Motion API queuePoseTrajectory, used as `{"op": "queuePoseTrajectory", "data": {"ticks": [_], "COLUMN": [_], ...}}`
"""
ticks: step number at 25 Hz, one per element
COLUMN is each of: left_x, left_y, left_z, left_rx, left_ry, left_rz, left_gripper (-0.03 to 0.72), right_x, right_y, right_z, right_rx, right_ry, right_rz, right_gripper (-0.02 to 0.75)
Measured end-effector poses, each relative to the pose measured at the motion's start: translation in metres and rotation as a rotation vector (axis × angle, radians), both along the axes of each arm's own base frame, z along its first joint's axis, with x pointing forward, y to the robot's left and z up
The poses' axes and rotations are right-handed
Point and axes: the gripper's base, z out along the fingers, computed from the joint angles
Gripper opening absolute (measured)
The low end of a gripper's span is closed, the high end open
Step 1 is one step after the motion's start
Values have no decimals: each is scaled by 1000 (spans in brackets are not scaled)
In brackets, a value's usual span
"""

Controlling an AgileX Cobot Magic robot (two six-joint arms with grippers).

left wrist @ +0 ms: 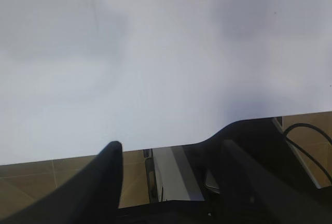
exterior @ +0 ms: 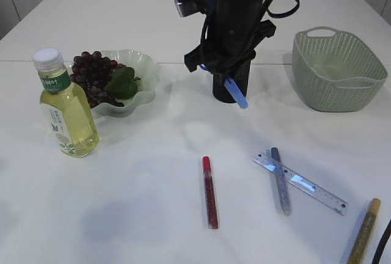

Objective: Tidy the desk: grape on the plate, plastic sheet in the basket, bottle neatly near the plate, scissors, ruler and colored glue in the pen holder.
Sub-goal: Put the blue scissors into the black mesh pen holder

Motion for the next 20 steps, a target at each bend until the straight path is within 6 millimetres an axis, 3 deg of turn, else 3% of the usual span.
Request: {"op": "queuePoseTrajectory", "data": {"ticks": [6,20], "left_x": [0,0], "left_y": [0,0], "left_z": [0,0], "left_rx": [0,0], "left_ry": [0,2], "left_rz": [0,0], "left_gripper": [426,426], "right_x": [2,38], "right_y": [-2,-20], "right_z": [27,46], "right_rx": [40,146], "right_ry": [-152,-459], "right_rz": [21,26], "right_gripper": [181,181]}}
